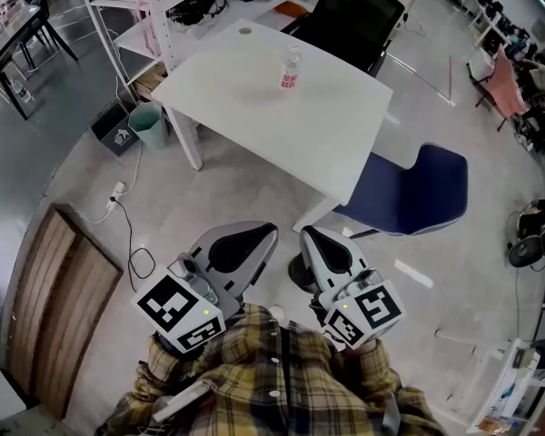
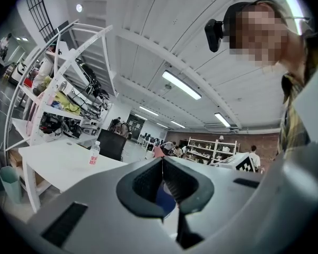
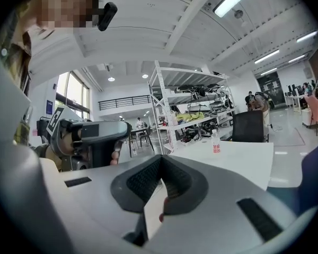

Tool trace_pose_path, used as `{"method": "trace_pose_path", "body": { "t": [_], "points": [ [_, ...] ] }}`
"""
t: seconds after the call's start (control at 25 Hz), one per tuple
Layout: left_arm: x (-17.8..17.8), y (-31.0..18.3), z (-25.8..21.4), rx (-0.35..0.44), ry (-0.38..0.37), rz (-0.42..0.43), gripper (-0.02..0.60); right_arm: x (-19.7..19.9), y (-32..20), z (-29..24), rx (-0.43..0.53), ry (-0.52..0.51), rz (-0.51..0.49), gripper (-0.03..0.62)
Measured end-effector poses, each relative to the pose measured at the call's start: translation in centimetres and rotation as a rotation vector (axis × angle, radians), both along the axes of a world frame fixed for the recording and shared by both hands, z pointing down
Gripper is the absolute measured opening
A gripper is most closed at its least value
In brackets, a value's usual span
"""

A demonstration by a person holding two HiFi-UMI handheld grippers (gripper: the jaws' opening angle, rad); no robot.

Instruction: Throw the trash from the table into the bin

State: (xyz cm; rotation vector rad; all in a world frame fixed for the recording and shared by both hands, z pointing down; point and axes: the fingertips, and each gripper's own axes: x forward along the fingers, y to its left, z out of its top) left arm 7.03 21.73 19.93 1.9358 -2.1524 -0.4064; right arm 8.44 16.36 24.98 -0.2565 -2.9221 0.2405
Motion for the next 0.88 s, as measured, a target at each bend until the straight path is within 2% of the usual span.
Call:
{"method": "trace_pose_path", "body": {
  "t": [0.2,0.4,0.88],
  "points": [
    [-8.4,1.3,-0.4,0.000,-0.010,0.026,0.011,-8.2,1.4,-0.2,0.027,0.001,0.019,-0.002],
    [-15.1,3.3,-0.2,0.001,-0.013,0.051,0.011,-14.0,2.3,0.3,0.021,0.010,0.081,-0.002],
    [-23.3,3.5,1.9,-0.007,0.043,0.099,0.011,-21.1,-0.7,1.7,0.018,0.054,0.226,-0.003]
  ]
}}
